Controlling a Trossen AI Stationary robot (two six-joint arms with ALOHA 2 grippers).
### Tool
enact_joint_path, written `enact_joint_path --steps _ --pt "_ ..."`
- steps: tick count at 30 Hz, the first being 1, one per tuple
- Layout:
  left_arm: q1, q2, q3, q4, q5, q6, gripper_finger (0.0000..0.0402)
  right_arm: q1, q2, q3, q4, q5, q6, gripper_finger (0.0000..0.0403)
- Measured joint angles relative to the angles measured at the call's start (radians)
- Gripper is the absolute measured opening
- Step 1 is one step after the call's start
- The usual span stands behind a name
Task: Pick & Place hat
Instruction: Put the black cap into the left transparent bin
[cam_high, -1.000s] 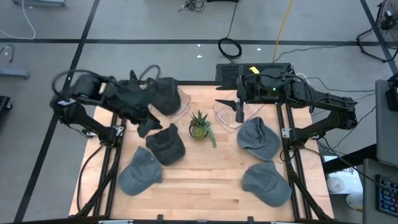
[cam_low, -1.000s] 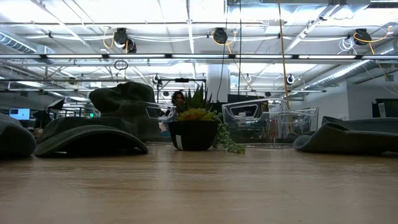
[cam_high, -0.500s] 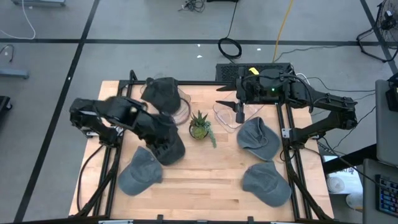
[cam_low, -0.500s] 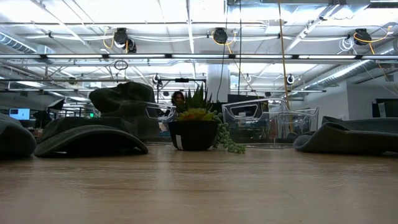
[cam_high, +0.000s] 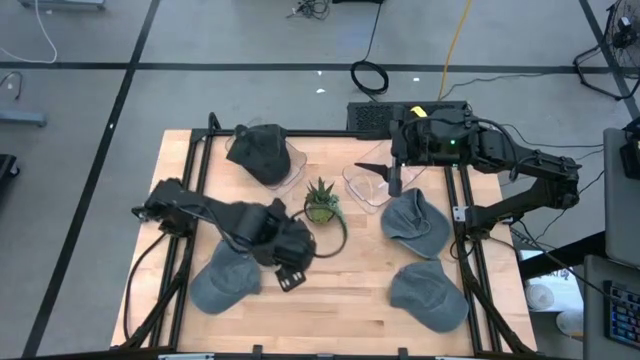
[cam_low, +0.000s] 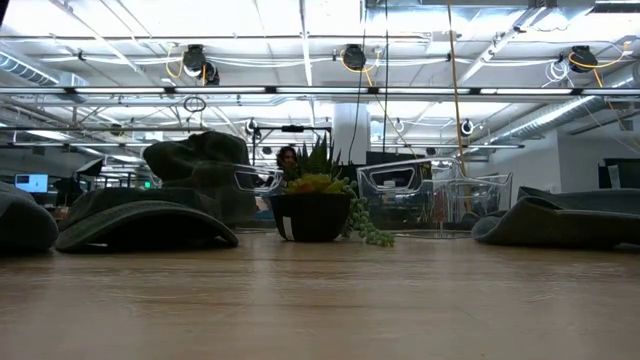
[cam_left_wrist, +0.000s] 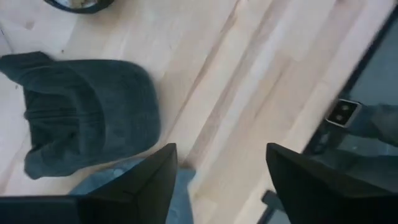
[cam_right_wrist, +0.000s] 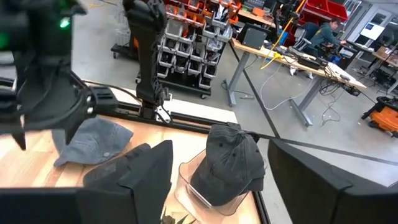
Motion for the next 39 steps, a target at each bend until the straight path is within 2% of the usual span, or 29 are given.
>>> enact_joint_path --steps 6,9,14,19,24,27,34,39 --pt "-0.040 0.087 -0.020 -0.044 -0.107 -0.041 0.0279 -0.001 -0.001 0.000 -0.001 0.006 -0.008 0.0277" --pt "-0.067 0.119 -0.042 -0.043 -0.146 -0.064 0.0272 -0.001 -0.001 0.000 0.000 0.063 -0.037 0.0283" --pt "-0.127 0.147 -0.152 -0.040 -0.211 -0.146 0.0253 -0.002 -0.002 0.000 -0.001 0.141 -0.087 0.0289" --pt "-0.177 0.148 -0.327 0.057 -0.213 -0.242 0.0239 -0.001 -0.014 0.000 -0.002 0.187 -0.083 0.0291" --pt "-0.198 0.147 -0.465 0.200 -0.221 -0.311 0.0234 -0.001 -0.014 0.000 -0.002 0.187 -0.019 0.0291" --pt "-0.201 0.147 -0.530 0.221 -0.240 -0.337 0.0233 -0.001 -0.014 0.000 -0.002 0.187 -0.011 0.0291" --pt "-0.199 0.147 -0.645 0.250 -0.264 -0.325 0.0216 -0.001 -0.014 0.000 -0.001 0.187 -0.010 0.0292" --pt "-0.198 0.147 -0.662 0.310 -0.272 -0.309 0.0202 -0.001 -0.014 0.000 -0.001 0.187 0.006 0.0293"
